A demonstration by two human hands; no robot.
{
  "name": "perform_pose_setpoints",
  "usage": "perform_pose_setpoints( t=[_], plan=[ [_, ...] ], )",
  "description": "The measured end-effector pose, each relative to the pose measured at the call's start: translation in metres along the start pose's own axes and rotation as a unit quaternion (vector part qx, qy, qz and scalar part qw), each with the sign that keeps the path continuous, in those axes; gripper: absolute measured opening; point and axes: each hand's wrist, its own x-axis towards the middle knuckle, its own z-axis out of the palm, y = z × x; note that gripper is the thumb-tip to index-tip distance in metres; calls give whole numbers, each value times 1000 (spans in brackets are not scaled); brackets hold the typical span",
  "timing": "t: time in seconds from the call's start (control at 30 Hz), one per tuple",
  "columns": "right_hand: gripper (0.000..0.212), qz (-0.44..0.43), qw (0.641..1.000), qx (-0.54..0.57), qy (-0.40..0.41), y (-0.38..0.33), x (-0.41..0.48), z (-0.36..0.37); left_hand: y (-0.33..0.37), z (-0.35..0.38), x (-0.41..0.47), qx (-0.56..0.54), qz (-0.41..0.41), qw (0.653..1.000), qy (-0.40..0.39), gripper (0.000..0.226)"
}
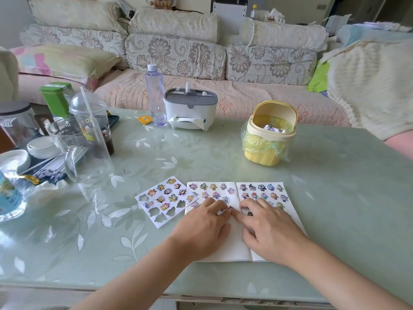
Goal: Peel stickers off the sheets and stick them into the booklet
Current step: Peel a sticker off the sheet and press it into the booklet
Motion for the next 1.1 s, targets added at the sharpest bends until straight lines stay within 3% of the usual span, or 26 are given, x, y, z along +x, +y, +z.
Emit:
perform_pose_setpoints(
  t=[0.4,0.67,0.87,1.1],
  plan=[
    [46,21,999,29,-6,-3,-3,-4,3,-6,8,35,-33,996,-71,60],
    [58,44,998,12,-47,-8,-2,-4,3,-15,5,35,-17,994,-107,69],
    [59,50,997,11,-58,-12,12,-4,1,-10,-2,8,-4,999,-52,47],
    [56,34,997,19,-61,-4,15,-3,10,-15,-3,10,-46,996,-75,58]
  ],
)
